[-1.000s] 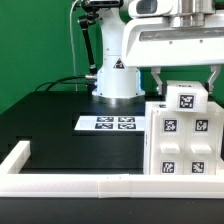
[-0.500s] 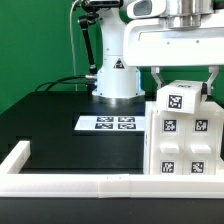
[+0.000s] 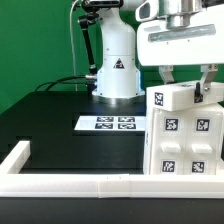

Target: Assemble cabinet

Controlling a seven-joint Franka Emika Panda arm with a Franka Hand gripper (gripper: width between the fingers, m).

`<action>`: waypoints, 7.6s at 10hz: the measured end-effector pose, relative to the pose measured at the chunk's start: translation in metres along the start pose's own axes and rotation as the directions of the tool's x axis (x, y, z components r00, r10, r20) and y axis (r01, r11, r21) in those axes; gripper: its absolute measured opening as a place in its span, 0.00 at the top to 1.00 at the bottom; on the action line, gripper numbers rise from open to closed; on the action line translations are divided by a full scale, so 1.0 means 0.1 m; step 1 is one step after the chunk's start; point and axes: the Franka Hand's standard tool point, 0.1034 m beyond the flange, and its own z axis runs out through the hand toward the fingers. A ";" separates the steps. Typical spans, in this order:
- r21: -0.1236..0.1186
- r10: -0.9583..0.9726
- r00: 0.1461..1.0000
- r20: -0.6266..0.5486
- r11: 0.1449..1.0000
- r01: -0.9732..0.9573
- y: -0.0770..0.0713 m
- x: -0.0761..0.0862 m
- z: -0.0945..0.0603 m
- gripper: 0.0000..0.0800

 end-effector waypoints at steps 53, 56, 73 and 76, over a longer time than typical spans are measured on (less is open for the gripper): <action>0.061 -0.978 -0.191 0.081 -0.186 0.981 -0.02 -0.01 0.00 0.00; 0.058 -0.981 -0.176 0.082 -0.172 0.983 -0.02 0.01 -0.01 0.31; -0.025 -0.391 0.920 0.032 0.920 0.392 0.00 0.06 -0.02 0.30; -0.013 -0.094 0.995 0.016 0.996 0.094 0.04 0.06 -0.03 0.30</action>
Offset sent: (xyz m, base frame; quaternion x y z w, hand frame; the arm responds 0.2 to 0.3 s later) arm -0.0040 -0.0078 -0.0052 -0.0320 -0.0036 0.1699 0.9849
